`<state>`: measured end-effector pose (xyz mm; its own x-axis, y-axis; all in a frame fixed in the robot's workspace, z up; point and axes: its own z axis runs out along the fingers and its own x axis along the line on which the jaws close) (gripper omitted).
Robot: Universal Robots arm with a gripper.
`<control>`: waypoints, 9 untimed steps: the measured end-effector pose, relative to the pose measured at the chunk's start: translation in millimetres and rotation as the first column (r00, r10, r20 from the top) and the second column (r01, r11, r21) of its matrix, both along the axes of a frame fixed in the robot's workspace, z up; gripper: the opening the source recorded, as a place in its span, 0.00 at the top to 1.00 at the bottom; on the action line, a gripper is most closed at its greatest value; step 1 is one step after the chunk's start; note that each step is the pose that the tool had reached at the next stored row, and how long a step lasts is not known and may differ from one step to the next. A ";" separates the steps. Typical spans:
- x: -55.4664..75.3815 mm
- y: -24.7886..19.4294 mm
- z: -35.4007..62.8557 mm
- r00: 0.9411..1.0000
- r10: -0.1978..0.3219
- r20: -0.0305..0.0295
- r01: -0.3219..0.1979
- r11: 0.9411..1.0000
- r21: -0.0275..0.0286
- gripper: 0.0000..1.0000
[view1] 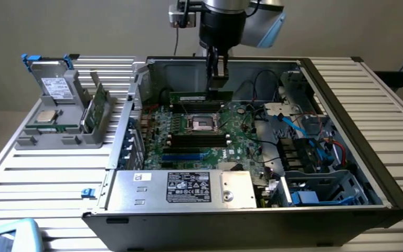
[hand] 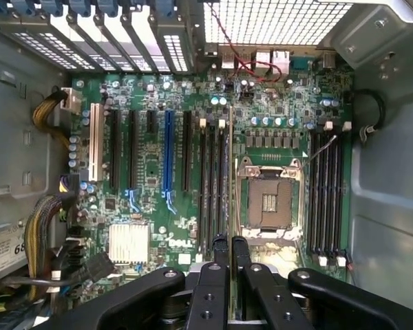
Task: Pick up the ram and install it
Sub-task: 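Insert the ram into the slot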
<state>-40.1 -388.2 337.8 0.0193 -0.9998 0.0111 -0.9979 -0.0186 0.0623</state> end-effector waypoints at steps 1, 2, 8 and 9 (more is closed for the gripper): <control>-0.1 0.0 -1.9 1.000 0.000 0.000 0.000 1.000 0.000 0.86; -0.2 0.0 -3.6 1.000 0.000 0.000 0.000 1.000 -0.001 0.86; -0.5 -3.9 -14.2 1.000 0.000 0.000 0.000 1.000 -0.002 0.86; -0.6 -5.4 -16.1 1.000 0.000 0.000 0.000 1.000 -0.002 0.86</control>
